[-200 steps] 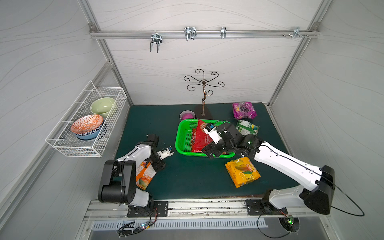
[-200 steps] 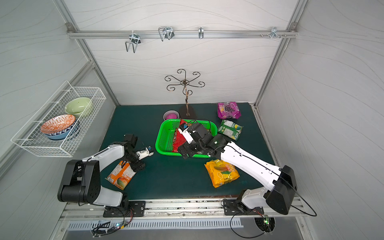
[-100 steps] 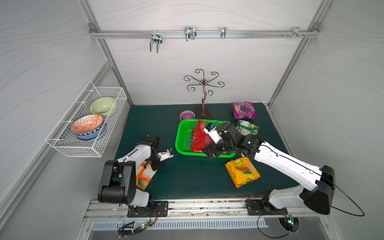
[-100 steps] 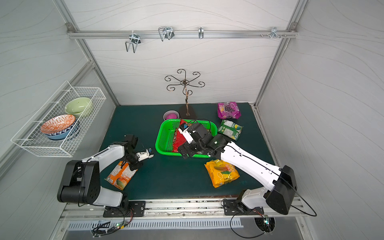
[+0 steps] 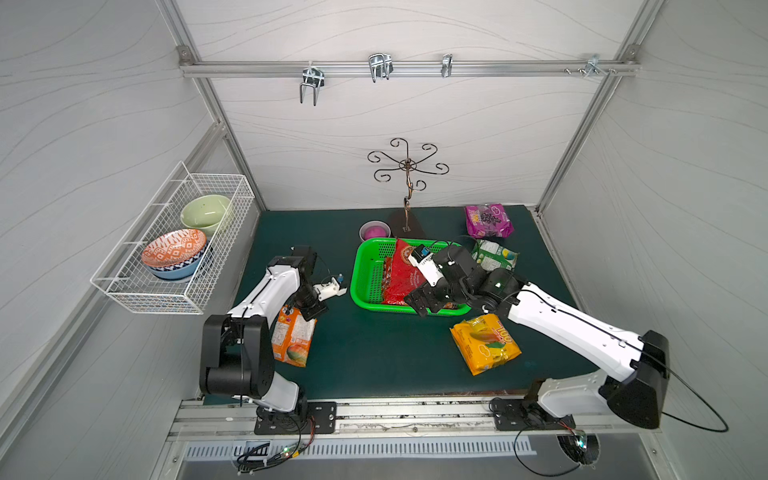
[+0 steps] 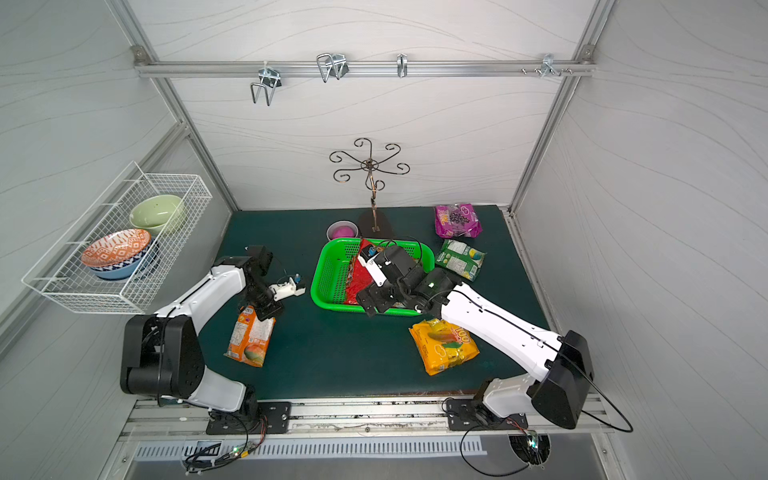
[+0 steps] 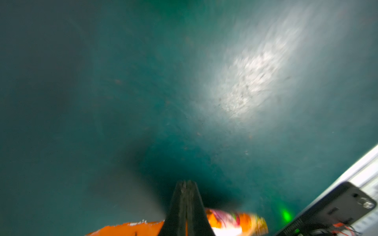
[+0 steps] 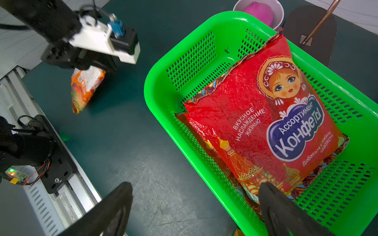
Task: Put the candies in the basket
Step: Pick up the candy at the center of the board.
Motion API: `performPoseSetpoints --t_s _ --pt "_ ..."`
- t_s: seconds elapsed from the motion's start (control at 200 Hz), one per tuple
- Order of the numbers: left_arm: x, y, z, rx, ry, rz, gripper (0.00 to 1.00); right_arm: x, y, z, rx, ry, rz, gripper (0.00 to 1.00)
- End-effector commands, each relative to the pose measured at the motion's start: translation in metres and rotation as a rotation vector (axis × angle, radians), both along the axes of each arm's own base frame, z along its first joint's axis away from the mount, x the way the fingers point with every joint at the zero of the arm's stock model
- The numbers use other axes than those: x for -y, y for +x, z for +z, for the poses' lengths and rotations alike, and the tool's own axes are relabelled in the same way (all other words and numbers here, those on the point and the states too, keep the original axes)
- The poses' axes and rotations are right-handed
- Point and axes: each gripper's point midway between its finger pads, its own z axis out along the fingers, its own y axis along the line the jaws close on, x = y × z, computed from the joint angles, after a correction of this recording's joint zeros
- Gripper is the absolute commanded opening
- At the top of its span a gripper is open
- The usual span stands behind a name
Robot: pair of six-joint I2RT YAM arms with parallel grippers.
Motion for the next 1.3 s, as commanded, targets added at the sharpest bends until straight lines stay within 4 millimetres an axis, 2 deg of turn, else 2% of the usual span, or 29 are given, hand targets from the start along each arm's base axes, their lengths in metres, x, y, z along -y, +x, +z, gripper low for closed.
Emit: performPoseSetpoints --t_s 0.0,0.18,0.505,0.6,0.685,0.785,0.945,1.176,1.291 --pt "0.021 -0.002 0.069 0.043 -0.129 0.022 0.0 0.0 0.005 0.003 0.009 0.01 -0.019 0.99" --pt "0.034 -0.001 0.133 0.083 -0.213 0.023 0.0 -0.002 0.007 0.01 0.03 0.034 -0.019 0.99" --pt "0.062 0.007 0.217 0.222 -0.407 0.034 0.0 -0.002 0.009 0.018 0.054 0.047 -0.018 0.99" --pt "0.072 0.014 0.244 0.28 -0.479 0.053 0.0 -0.025 -0.004 0.025 0.031 0.137 0.104 0.99" --pt "0.078 0.025 0.266 0.323 -0.535 0.108 0.0 -0.049 -0.024 0.04 -0.019 0.254 0.242 0.99" --pt "0.082 0.038 0.288 0.368 -0.597 0.177 0.0 -0.069 -0.034 0.055 -0.044 0.346 0.333 0.99" --pt "0.096 0.044 0.307 0.372 -0.683 0.173 0.0 -0.088 -0.03 0.078 0.025 0.406 0.379 0.99" --pt "0.12 0.05 0.31 0.315 -0.762 0.197 0.0 -0.102 -0.02 0.112 0.258 0.393 0.426 0.99" --pt "0.126 0.058 0.313 0.293 -0.812 0.256 0.0 -0.121 -0.035 0.119 0.221 0.406 0.476 0.99"
